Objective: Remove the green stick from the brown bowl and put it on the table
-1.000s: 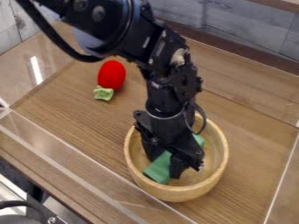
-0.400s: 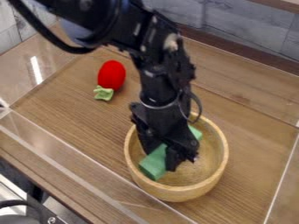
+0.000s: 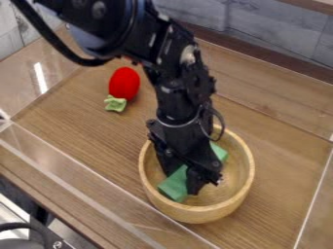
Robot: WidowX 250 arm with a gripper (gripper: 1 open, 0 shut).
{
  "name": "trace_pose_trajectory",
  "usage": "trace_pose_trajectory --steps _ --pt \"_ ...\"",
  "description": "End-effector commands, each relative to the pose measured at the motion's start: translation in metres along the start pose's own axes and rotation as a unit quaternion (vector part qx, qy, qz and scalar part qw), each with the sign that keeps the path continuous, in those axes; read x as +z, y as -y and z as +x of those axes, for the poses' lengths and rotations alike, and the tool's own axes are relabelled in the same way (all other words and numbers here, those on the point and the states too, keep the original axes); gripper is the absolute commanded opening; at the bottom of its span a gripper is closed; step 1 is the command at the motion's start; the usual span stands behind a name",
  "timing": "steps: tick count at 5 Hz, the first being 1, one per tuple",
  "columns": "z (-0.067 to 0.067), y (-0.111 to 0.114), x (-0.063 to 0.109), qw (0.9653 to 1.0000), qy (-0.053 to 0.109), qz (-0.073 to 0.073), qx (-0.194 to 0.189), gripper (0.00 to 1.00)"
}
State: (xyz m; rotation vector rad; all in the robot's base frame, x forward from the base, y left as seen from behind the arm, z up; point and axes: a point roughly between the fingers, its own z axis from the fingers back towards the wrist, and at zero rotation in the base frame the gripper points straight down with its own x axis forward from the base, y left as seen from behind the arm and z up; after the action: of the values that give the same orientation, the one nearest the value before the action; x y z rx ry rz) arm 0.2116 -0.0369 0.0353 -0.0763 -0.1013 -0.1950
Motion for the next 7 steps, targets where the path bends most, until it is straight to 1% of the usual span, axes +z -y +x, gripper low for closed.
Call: trace_pose_trajectory --steps 1,2,4,6,7 --pt "0.004 0.001 0.012 0.9999 0.014 0.0 -0.008 0.0" --pt "0.003 0.002 0.019 0.9998 0.014 -0.002 -0.011 0.0" --pt "0.003 0.005 0.033 0.9996 0.014 -0.007 -0.025 0.0" --pt "0.003 0.025 0.039 0.9979 0.01 -0.014 -0.063 0.0" --pt "0.004 0.03 0.026 0.9995 0.012 -0.01 -0.026 0.0"
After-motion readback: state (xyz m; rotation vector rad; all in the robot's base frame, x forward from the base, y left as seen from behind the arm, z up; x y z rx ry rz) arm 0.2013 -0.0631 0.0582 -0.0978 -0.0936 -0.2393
